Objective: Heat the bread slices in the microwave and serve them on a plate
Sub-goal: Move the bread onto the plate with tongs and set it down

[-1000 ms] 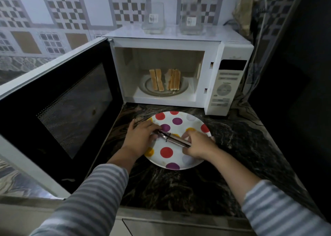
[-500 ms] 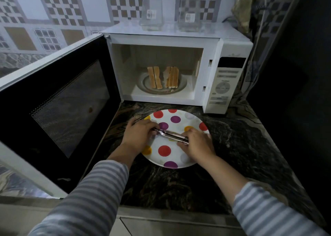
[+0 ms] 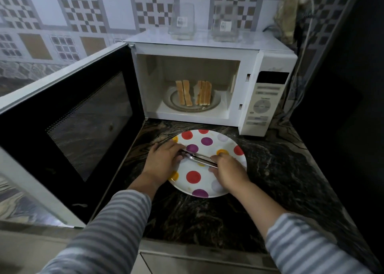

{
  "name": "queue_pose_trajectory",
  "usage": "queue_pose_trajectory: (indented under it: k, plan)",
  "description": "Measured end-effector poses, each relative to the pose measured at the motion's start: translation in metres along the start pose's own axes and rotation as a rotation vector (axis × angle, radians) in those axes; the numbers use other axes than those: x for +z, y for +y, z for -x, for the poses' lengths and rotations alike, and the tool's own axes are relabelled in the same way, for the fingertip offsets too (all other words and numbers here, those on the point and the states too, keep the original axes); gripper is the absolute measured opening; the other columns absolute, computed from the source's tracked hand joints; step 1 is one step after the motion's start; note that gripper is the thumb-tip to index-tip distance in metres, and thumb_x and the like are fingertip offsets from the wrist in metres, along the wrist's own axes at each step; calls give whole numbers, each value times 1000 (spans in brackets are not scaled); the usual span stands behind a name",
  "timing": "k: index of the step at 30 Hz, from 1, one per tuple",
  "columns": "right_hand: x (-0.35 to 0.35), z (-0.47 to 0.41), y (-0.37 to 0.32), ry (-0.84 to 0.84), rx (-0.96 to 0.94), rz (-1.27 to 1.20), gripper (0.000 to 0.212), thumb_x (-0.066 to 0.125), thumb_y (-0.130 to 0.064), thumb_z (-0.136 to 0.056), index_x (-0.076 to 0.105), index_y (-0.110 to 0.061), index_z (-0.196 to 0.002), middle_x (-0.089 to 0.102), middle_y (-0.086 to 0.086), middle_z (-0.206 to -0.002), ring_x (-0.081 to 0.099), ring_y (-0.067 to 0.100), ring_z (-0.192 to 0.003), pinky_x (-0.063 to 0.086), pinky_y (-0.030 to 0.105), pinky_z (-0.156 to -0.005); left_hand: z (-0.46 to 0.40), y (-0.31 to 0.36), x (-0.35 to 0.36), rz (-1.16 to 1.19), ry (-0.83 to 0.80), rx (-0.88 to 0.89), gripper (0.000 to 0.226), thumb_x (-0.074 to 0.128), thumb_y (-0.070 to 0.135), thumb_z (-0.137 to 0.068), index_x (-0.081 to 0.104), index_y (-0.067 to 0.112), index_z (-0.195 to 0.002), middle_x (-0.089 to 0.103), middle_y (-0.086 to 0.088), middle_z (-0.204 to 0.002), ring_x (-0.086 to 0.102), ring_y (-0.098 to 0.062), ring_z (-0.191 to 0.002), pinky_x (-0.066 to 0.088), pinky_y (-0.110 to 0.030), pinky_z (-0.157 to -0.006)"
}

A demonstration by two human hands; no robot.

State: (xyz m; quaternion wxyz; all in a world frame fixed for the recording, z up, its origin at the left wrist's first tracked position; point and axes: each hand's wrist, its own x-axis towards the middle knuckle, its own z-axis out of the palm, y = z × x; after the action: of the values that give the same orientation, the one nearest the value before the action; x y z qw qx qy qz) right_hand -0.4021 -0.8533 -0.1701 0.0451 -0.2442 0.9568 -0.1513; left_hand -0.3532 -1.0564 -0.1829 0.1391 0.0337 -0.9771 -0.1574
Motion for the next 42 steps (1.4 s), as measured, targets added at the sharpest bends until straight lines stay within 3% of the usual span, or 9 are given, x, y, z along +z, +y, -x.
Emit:
queue_pose_trajectory:
  k: [5,13,20,23,25,29,33,37,42]
  plan:
    - [0,-6,5,14,20,-44,27,56,-29,-94,62,-21,-119,57,1,-110,59,24,-102,47,31,-81,21,-21,-2,118,-36,-185,65,41,56,-92,22,32,-149,24,10,-157,17,-11,-145,10,-48,-118]
    - [-50,-57,-25,157,59,-184,38,64,-42,-87,59,-11,-108,56,5,-99,59,27,-94,41,30,-71,40,-42,3,-25,-89,-260,110,-11,92,-59,25,39,-148,16,12,-159,4,-8,-147,-1,-43,-117]
    - [-74,-130,-66,126,226,-277,39,60,-48,-89,59,-9,-90,66,14,-98,65,32,-82,45,27,-55,37,-41,-1,-6,-94,-277,89,6,84,-69,21,45,-147,12,16,-159,1,-6,-147,-2,-41,-118]
    - [-64,-164,-76,107,344,-439,31,52,-30,-94,56,-5,-112,62,20,-118,66,38,-89,57,33,-59,35,-42,-1,17,-106,-278,86,10,83,-69,21,46,-146,11,16,-159,0,-6,-147,-1,-43,-119]
    - [-55,-180,-77,96,478,-583,28,40,-21,-97,56,-4,-113,63,18,-105,65,33,-73,56,33,-52,35,-43,0,33,-106,-281,84,12,83,-71,19,48,-146,11,16,-159,-1,-5,-146,0,-44,-119]
    - [-37,-197,-79,133,420,-506,25,49,-37,-90,54,-18,-75,67,9,-93,67,34,-86,58,41,-77,34,-45,2,25,-105,-270,82,14,83,-71,18,49,-146,10,17,-159,-2,-5,-146,-5,-41,-117]
    - [-33,-196,-80,168,366,-394,28,50,-35,-92,65,-13,-101,68,10,-107,64,33,-100,52,38,-84,34,-46,1,37,-101,-267,82,14,83,-71,19,49,-146,11,17,-159,-2,-5,-146,-3,-44,-118]
    - [-45,-184,-80,175,313,-394,39,51,-30,-96,57,-3,-123,59,12,-124,56,33,-112,44,38,-92,34,-45,0,42,-91,-268,83,15,82,-70,22,48,-145,13,16,-159,0,-5,-146,1,-47,-118]
    - [-51,-137,-75,163,286,-443,29,52,-38,-95,60,-11,-95,59,3,-82,58,26,-85,40,30,-68,33,-44,-1,51,-114,-271,86,16,83,-69,24,46,-146,12,15,-159,1,-7,-147,4,-47,-119]
